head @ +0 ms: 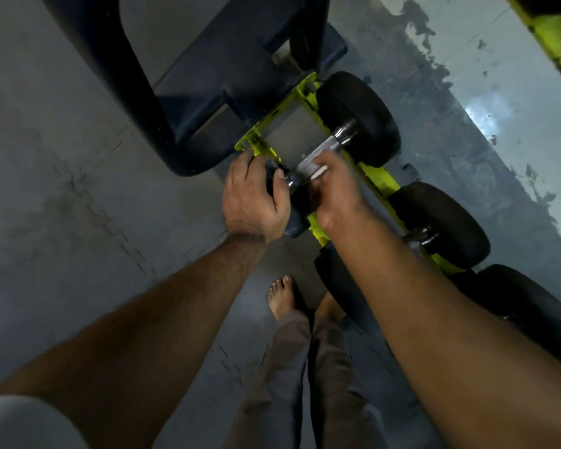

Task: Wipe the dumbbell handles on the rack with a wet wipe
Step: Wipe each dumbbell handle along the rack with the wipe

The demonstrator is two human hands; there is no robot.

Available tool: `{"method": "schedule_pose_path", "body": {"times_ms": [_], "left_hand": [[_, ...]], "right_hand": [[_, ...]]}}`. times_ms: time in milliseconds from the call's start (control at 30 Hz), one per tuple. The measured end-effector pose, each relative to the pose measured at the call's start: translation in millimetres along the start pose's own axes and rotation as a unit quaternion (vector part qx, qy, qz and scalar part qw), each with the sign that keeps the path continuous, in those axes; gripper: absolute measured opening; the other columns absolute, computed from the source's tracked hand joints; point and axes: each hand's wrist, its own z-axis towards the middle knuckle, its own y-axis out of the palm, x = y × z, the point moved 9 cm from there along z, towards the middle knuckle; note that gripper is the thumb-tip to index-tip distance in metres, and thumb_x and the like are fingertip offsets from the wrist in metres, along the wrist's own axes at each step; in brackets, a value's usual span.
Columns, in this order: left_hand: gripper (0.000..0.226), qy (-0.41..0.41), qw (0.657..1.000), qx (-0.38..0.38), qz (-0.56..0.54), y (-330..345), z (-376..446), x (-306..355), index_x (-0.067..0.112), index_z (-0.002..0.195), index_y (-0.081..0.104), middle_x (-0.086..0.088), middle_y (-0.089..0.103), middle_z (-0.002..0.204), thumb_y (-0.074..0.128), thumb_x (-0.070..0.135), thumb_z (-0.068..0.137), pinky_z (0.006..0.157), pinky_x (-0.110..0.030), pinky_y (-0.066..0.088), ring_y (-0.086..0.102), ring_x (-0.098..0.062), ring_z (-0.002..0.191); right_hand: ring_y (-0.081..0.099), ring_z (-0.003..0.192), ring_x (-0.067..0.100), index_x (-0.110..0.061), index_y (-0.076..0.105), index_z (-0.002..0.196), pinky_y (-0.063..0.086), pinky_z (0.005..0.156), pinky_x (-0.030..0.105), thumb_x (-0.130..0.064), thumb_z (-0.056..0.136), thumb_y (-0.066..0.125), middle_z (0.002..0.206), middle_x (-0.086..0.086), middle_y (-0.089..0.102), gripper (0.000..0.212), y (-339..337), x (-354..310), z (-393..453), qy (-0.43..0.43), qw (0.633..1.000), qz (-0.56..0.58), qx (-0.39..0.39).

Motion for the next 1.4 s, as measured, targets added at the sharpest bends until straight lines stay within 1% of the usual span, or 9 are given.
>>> {"method": "schedule_pose_path", "body": {"times_ms": [100,200,367,600,700,900,1067,1233,1400], "left_hand": [[0.045,-0.002,1.000,-0.003,-0.003,0.4,0.5,1.2,-0.005,0.116,0.063,-0.024,0.061,0.121,0.048,0.031,0.094,0.099,-0.049,0.047,0.057,-0.038,0.117],[0.045,-0.008,1.000,-0.007,-0.007,0.7,1.0,-0.2,-0.004,0.116,0.064,-0.023,0.061,0.122,0.048,0.031,0.093,0.098,-0.050,0.047,0.057,-0.037,0.117],[0.042,-0.005,1.000,-0.005,-0.005,-1.0,1.4,2.6,-0.004,0.113,0.063,-0.025,0.061,0.121,0.048,0.030,0.092,0.100,-0.050,0.046,0.056,-0.039,0.117],[0.044,-0.013,0.998,-0.045,0.034,0.7,0.8,6.1,-0.002,0.116,0.062,-0.023,0.059,0.124,0.042,0.032,0.097,0.105,-0.051,0.042,0.053,-0.039,0.120],[0.045,0.006,0.996,-0.061,0.058,0.7,-8.6,13.5,-0.001,0.123,0.060,-0.022,0.056,0.132,0.040,0.033,0.101,0.113,-0.049,0.034,0.049,-0.038,0.128],[0.050,-0.007,0.997,-0.075,0.025,-17.9,-36.1,32.1,0.000,0.136,0.054,-0.018,0.049,0.146,0.037,0.031,0.101,0.119,-0.042,0.028,0.040,-0.032,0.140],[0.044,-0.034,0.997,-0.071,0.007,-36.6,-62.0,49.3,-0.002,0.128,0.058,-0.020,0.059,0.131,0.043,0.024,0.096,0.111,-0.046,0.039,0.050,-0.034,0.130],[0.040,-0.045,0.995,-0.088,-0.017,-32.8,-88.7,68.2,0.000,0.119,0.064,-0.017,0.064,0.112,0.043,0.021,0.092,0.094,-0.040,0.049,0.060,-0.033,0.109],[0.035,-0.084,0.988,-0.123,-0.042,-2.9,-127.3,82.5,0.001,0.110,0.065,-0.016,0.064,0.099,0.043,0.020,0.090,0.075,-0.039,0.049,0.061,-0.035,0.089]], "right_hand": [[0.063,0.059,0.019,-0.007,0.062,0.083,0.050,0.053,0.022,-0.019,0.078,0.058,0.075,0.008,0.062,0.013,10.6,-2.8,-5.7,0.012,1.000,0.021,-0.010],[0.057,0.059,0.011,-0.011,0.061,0.081,0.046,0.053,0.024,-0.014,0.083,0.063,0.071,0.000,0.057,0.004,-7.9,-34.7,5.4,-0.078,0.990,0.065,0.101],[0.065,0.063,0.020,-0.013,0.068,0.077,0.051,0.058,0.028,-0.026,0.074,0.064,0.072,0.006,0.068,0.013,-6.6,30.2,-4.1,0.054,0.989,-0.129,0.043],[0.061,0.081,0.018,-0.006,0.065,0.095,0.049,0.061,0.023,0.001,0.096,0.054,0.079,0.001,0.061,0.014,-18.1,12.5,-2.5,-0.014,0.968,-0.197,0.152],[0.057,0.063,0.015,-0.005,0.065,0.093,0.046,0.046,0.015,0.003,0.096,0.053,0.072,0.003,0.060,0.015,-26.7,5.4,-18.1,-0.039,0.971,-0.138,0.189],[0.065,0.076,0.024,-0.005,0.067,0.103,0.056,0.055,0.025,0.002,0.088,0.055,0.094,0.014,0.068,0.021,-40.0,5.3,-49.7,-0.016,0.988,-0.012,0.154],[0.068,0.083,0.023,-0.003,0.063,0.109,0.058,0.066,0.029,-0.003,0.090,0.064,0.095,0.013,0.069,0.019,-53.2,-8.6,-79.6,-0.019,0.991,-0.029,0.129],[0.063,0.080,0.013,-0.017,0.064,0.110,0.050,0.060,0.022,0.005,0.092,0.058,0.093,-0.001,0.066,0.029,-75.2,-34.6,-96.4,-0.076,0.968,-0.217,0.103],[0.064,0.086,0.021,-0.011,0.068,0.114,0.056,0.076,0.039,0.010,0.090,0.054,0.098,0.007,0.067,0.035,-107.4,-35.8,-96.6,-0.063,0.947,-0.309,0.068]]}}
